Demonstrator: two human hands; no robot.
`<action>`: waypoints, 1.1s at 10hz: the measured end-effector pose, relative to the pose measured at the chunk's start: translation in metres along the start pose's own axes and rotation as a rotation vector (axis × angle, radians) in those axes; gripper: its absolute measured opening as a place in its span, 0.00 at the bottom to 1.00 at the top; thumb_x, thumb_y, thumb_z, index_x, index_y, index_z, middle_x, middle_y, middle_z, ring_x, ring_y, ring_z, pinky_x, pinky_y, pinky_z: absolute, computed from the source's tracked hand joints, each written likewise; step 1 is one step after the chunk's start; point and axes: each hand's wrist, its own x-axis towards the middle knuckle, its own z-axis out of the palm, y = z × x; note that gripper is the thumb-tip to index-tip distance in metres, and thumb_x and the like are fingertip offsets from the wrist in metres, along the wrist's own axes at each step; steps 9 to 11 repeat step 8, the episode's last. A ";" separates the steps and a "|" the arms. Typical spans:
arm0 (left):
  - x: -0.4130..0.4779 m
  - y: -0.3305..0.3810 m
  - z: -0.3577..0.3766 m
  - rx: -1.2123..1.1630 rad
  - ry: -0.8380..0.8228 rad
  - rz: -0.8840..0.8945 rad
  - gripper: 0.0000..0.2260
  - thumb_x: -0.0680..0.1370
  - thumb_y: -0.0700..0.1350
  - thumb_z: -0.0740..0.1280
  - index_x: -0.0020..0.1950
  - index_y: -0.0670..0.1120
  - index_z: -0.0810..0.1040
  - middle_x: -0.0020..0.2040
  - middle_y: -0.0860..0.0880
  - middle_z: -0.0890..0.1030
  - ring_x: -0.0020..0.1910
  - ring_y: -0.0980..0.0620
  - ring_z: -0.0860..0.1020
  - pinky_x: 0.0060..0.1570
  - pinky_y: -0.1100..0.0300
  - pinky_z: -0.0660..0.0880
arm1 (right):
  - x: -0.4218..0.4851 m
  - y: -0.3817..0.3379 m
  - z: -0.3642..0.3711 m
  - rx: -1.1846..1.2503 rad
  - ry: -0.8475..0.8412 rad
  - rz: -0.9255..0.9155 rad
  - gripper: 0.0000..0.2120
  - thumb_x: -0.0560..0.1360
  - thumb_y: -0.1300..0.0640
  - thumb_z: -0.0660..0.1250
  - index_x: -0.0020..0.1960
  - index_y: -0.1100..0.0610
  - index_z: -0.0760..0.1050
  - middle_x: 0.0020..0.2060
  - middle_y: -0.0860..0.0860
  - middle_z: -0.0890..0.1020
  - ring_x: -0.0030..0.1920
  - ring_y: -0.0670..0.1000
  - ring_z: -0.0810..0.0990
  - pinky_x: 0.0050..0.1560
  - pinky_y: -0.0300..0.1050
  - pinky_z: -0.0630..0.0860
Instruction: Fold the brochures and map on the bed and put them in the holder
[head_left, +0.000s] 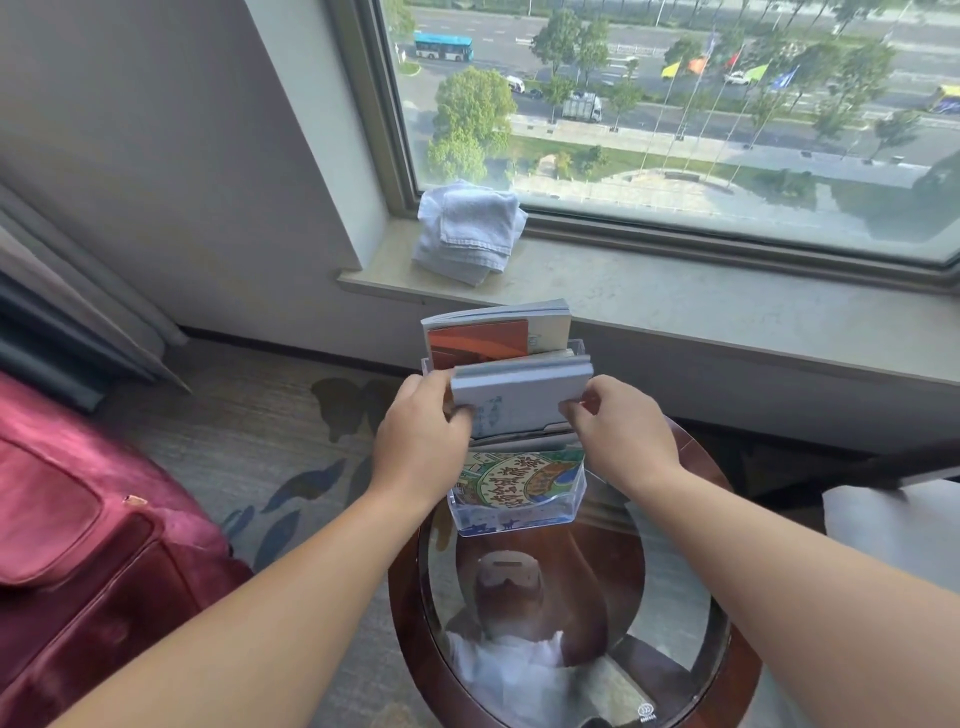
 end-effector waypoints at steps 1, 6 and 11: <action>-0.002 -0.004 0.003 -0.045 0.064 -0.086 0.11 0.78 0.46 0.65 0.60 0.48 0.73 0.54 0.51 0.76 0.49 0.51 0.74 0.44 0.57 0.71 | 0.000 -0.002 -0.002 0.035 0.024 0.004 0.10 0.79 0.48 0.66 0.55 0.53 0.76 0.44 0.45 0.80 0.46 0.48 0.77 0.41 0.43 0.67; -0.016 0.016 0.019 -0.228 -0.117 -0.350 0.28 0.80 0.48 0.61 0.78 0.49 0.54 0.72 0.46 0.70 0.68 0.43 0.71 0.66 0.45 0.70 | -0.018 -0.018 0.016 0.206 -0.069 0.005 0.23 0.80 0.52 0.64 0.72 0.53 0.64 0.63 0.50 0.78 0.64 0.52 0.75 0.53 0.43 0.68; -0.018 0.010 0.014 -0.263 -0.128 -0.390 0.28 0.79 0.49 0.63 0.77 0.50 0.57 0.70 0.47 0.72 0.65 0.45 0.72 0.64 0.45 0.71 | -0.022 -0.015 0.005 0.187 -0.075 -0.011 0.20 0.79 0.50 0.65 0.69 0.52 0.67 0.62 0.50 0.79 0.60 0.52 0.76 0.50 0.44 0.68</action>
